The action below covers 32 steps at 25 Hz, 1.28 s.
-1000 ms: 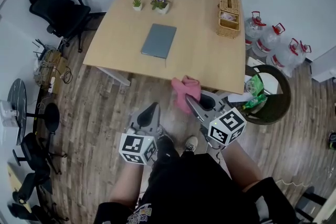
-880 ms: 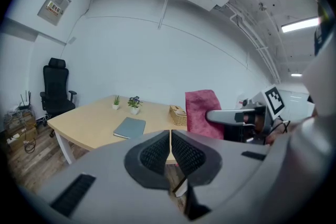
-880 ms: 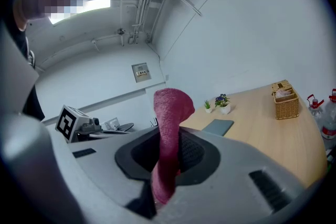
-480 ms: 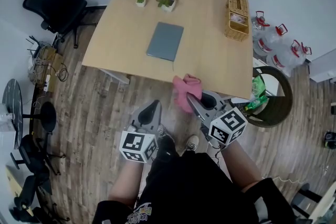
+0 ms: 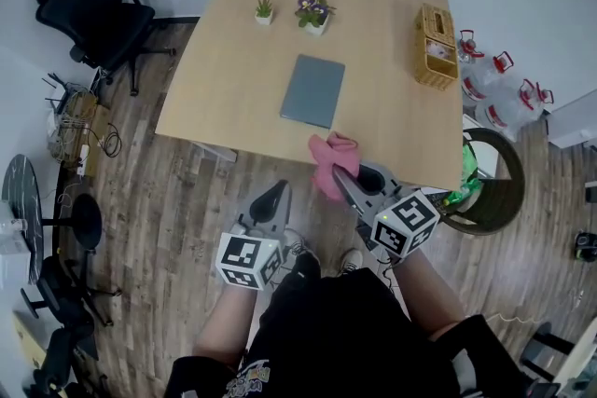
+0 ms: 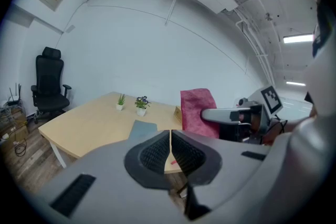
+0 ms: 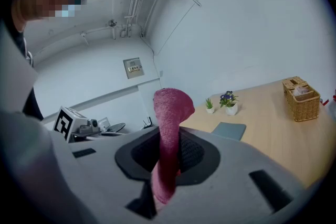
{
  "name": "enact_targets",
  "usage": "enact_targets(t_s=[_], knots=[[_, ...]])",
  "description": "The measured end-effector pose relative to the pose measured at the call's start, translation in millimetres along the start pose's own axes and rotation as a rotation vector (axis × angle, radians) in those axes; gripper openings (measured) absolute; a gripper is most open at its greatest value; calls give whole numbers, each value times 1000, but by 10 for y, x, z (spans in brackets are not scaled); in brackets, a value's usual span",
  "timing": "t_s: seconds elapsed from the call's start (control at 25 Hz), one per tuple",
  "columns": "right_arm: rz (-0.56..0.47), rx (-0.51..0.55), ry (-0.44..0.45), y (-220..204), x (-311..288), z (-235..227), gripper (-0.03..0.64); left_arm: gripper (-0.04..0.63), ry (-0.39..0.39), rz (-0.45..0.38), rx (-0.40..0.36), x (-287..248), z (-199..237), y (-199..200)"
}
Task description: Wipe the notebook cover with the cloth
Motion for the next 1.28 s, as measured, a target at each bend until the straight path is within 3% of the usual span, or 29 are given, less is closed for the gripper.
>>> enact_targets(t_s=[0.6,1.28], knots=[[21,18,-42,222,-494,-98,66,12,-18,0,25,-232,524,41],[90,-80,121,536,-1164,-1190,66,12,190,159,33,-1085,725,90]])
Point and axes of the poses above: the fingertips, and each gripper's own axes: x backward along the fingers, z to its left, y out of its top, the point moved 9 cm from there along x, backward along the fingers, and after that the axes turned 8 degrees about -x, right-handed, at the moved point
